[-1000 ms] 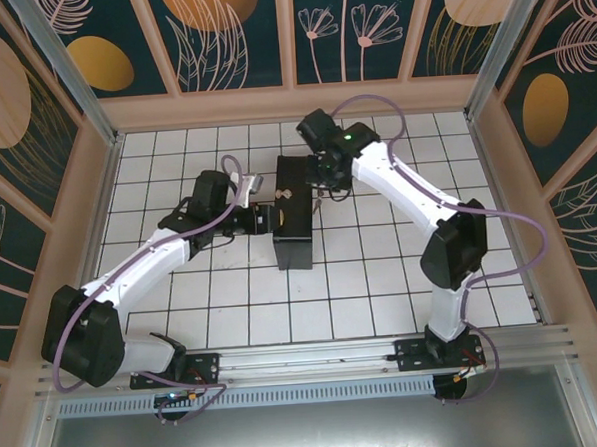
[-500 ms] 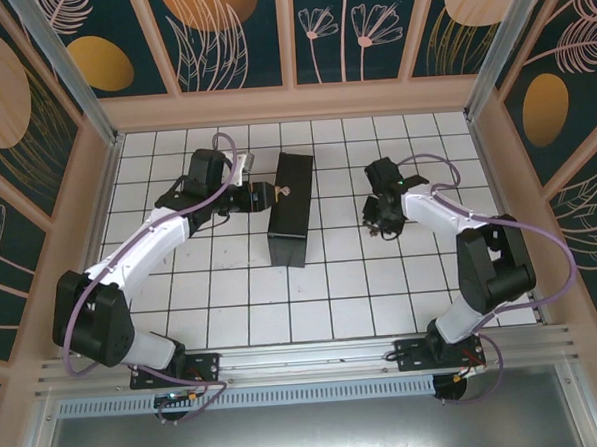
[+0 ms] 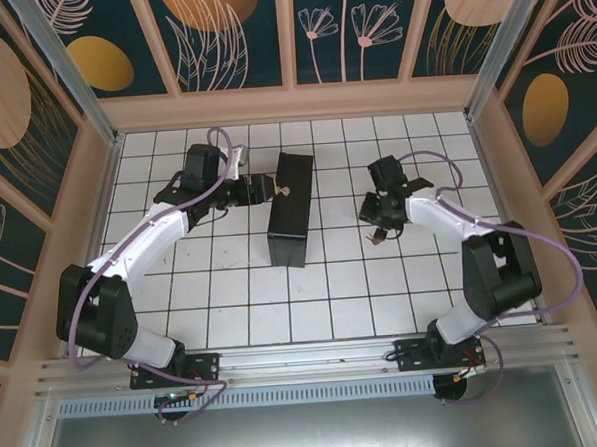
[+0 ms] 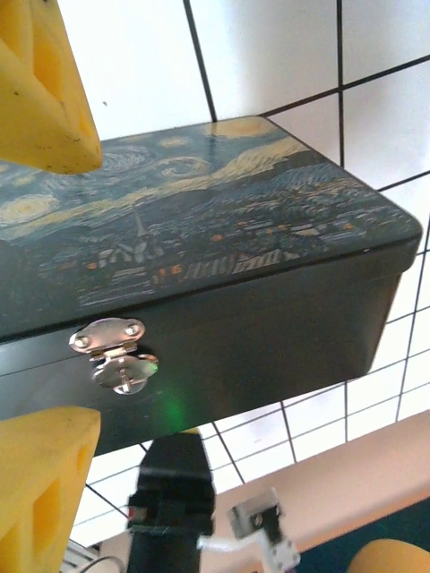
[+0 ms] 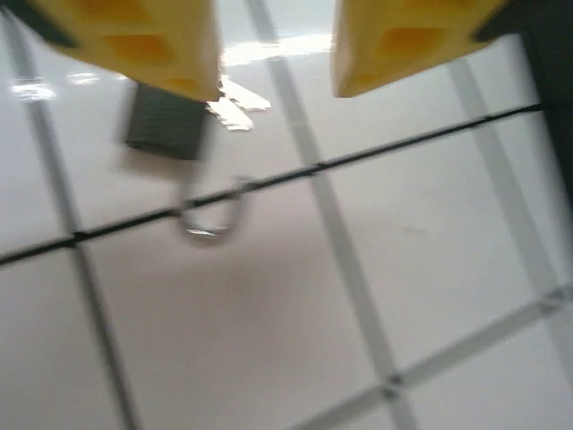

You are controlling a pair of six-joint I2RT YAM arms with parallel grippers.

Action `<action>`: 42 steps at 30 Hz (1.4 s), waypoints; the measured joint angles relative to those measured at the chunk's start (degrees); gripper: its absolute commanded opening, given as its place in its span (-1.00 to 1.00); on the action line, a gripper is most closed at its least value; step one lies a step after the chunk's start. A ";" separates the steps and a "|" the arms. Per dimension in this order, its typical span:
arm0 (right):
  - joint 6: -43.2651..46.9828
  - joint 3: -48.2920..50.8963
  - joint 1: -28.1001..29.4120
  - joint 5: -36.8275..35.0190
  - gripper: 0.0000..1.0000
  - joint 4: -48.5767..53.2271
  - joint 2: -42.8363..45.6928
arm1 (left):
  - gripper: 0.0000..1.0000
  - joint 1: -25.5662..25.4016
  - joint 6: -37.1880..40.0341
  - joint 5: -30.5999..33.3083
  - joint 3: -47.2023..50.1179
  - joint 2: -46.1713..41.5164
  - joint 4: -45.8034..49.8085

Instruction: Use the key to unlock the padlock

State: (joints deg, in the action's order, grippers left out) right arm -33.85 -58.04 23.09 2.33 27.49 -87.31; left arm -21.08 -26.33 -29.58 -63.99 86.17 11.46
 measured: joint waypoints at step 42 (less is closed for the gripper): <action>-21.29 10.97 3.93 16.20 -0.52 -32.13 -11.19 | 0.44 1.31 -9.79 -7.54 -5.01 9.25 -11.56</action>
State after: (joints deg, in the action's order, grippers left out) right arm -55.13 -47.07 27.03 18.52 -4.64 -98.50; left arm -19.77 -36.12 -37.12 -68.99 95.42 -0.10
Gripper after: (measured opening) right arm 0.186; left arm 0.686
